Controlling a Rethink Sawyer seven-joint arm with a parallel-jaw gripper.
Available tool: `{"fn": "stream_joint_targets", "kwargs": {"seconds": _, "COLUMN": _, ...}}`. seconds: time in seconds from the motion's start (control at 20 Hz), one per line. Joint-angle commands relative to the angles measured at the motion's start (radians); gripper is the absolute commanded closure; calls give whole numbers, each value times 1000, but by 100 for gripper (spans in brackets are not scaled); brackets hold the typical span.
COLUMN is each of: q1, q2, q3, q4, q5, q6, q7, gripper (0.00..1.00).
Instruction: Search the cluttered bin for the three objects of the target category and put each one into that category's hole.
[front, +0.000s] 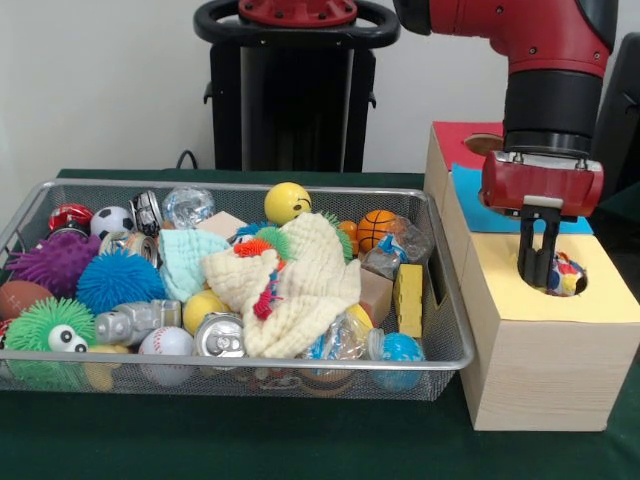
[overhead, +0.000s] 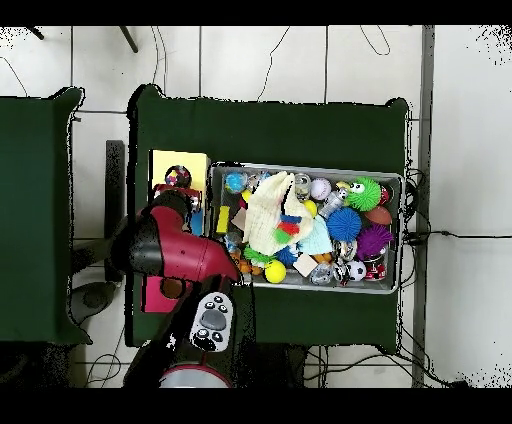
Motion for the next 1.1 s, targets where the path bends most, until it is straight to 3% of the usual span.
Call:
{"fn": "stream_joint_targets", "kwargs": {"seconds": 0.05, "q1": -117, "q2": -22, "q3": 31, "q4": 28, "q5": -21, "q6": 41, "q7": 203, "gripper": 100}}
{"fn": "stream_joint_targets", "kwargs": {"seconds": 0.3, "q1": -141, "q2": -52, "q3": 109, "q4": 44, "q5": -31, "q6": 149, "q7": 184, "gripper": 100}}
{"fn": "stream_joint_targets", "kwargs": {"seconds": 0.6, "q1": -59, "q2": -95, "q3": 38, "q4": 10, "q5": 10, "q6": 266, "q7": 187, "gripper": 100}}
{"fn": "stream_joint_targets", "kwargs": {"seconds": 0.85, "q1": -96, "q2": -134, "q3": 103, "q4": 45, "q5": -9, "q6": 310, "q7": 191, "gripper": 100}}
{"fn": "stream_joint_targets", "kwargs": {"seconds": 1.1, "q1": -178, "q2": -142, "q3": 239, "q4": 87, "q5": -30, "q6": 280, "q7": 188, "gripper": 100}}
